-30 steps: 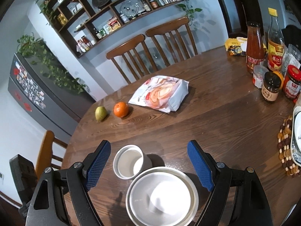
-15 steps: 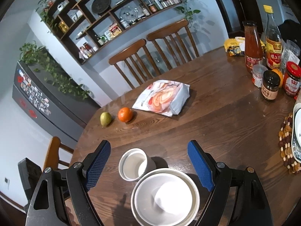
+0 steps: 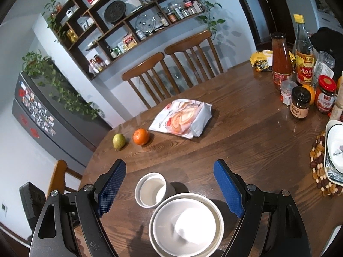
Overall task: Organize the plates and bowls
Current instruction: 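Move the left tool toward the small white ramekin on the table, then grasp the small white ramekin rim with the left tool, then lift and carry the ramekin with the left tool over the shallow bowl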
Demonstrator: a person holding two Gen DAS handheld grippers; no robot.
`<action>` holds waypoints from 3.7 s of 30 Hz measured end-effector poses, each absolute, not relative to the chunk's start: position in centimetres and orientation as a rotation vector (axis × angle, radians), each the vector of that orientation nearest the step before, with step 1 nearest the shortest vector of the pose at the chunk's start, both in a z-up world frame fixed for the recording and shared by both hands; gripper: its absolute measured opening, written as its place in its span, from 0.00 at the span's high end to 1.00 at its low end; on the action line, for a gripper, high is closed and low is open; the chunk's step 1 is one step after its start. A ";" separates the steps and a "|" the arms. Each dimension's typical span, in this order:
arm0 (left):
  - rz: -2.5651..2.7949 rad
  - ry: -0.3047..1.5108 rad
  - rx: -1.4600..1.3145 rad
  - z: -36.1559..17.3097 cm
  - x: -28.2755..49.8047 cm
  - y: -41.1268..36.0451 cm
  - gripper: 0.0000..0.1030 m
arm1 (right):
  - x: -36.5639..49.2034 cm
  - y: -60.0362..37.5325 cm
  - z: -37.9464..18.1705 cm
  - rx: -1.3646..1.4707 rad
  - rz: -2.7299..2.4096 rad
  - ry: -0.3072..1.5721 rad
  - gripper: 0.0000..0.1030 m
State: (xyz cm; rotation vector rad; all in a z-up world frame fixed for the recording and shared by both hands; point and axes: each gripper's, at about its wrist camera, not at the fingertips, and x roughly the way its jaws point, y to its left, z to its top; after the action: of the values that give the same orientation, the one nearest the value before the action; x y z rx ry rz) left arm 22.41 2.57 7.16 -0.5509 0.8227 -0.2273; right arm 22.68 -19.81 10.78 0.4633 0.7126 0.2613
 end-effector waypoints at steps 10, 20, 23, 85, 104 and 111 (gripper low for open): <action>-0.244 0.819 -0.568 7.5 22.2 3.3 0.03 | 22.7 -20.1 10.8 0.488 0.252 0.708 0.18; -0.253 0.809 -0.581 7.9 22.0 3.6 0.03 | 22.4 -18.0 11.5 0.519 0.414 0.720 0.18; -0.242 0.807 -0.567 8.2 21.7 3.5 0.04 | 22.7 -17.0 12.0 0.508 0.501 0.712 0.18; -0.133 1.115 -0.429 -3.3 31.7 -1.4 0.63 | 32.7 -9.4 -1.1 0.240 0.453 1.129 0.72; -0.091 1.078 -0.363 -1.7 30.8 -1.6 0.65 | 31.0 -8.3 1.1 0.206 0.464 1.050 0.71; -0.097 1.051 -0.354 0.2 29.7 -1.7 0.64 | 30.2 -8.6 2.7 0.221 0.468 1.015 0.71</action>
State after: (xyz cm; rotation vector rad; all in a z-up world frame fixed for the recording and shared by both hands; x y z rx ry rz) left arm 29.69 -1.69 0.19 -0.3537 1.0510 -0.0974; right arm 30.18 -8.63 2.71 0.2214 1.0145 0.4679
